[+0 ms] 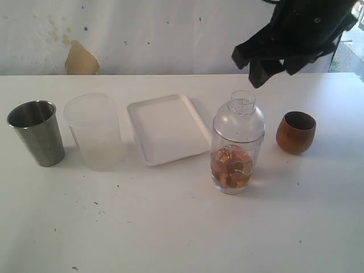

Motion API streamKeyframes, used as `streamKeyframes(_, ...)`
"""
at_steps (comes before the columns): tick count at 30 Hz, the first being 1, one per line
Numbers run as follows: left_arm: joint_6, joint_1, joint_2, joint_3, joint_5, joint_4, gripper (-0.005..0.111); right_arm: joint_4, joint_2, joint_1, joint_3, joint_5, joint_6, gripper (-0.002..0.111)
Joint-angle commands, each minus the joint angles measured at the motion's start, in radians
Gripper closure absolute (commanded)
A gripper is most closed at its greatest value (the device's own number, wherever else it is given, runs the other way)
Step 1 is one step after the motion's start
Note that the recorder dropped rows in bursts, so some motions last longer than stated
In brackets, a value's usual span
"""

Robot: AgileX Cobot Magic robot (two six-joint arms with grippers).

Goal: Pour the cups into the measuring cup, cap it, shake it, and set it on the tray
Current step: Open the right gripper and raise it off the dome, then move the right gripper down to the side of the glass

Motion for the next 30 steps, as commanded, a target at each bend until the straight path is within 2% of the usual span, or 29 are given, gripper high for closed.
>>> streamKeyframes(1,-0.003,-0.007,-0.005,0.007,-0.012,-0.002,0.106,-0.014,-0.108,-0.002,-0.011,-0.057,-0.033,0.051)
streamKeyframes(4,-0.003,-0.007,-0.005,0.007,-0.012,-0.002,0.106,0.071,-0.2,-0.002,0.031,-0.141,-0.039,0.051)
streamKeyframes(9,-0.003,-0.007,-0.005,0.007,-0.012,-0.002,0.106,0.196,-0.368,-0.002,0.285,-0.488,-0.073,0.051)
streamKeyframes(11,-0.003,-0.007,-0.005,0.007,-0.012,-0.002,0.106,0.253,-0.398,-0.002,0.362,-0.554,-0.16,0.045)
streamKeyframes(15,-0.003,-0.007,-0.005,0.007,-0.012,-0.002,0.106,0.424,-0.404,-0.002,0.436,-0.577,-0.243,0.025)
streamKeyframes(20,-0.003,-0.007,-0.005,0.007,-0.012,-0.002,0.106,0.36,-0.381,-0.002,0.459,-0.573,-0.243,0.005)
streamKeyframes(25,-0.003,-0.007,-0.005,0.007,-0.012,-0.002,0.106,0.391,-0.373,-0.002,0.517,-0.535,-0.265,0.003)
streamKeyframes(28,-0.003,-0.007,-0.005,0.007,-0.012,-0.002,0.106,0.503,-0.373,-0.002,0.653,-0.693,-0.356,0.003)
streamKeyframes(29,-0.003,-0.007,-0.005,0.007,-0.012,-0.002,0.106,0.586,-0.373,-0.002,0.774,-0.869,-0.403,0.003)
streamKeyframes(30,-0.003,-0.007,-0.005,0.007,-0.012,-0.002,0.106,0.617,-0.373,-0.002,0.829,-0.954,-0.421,0.003)
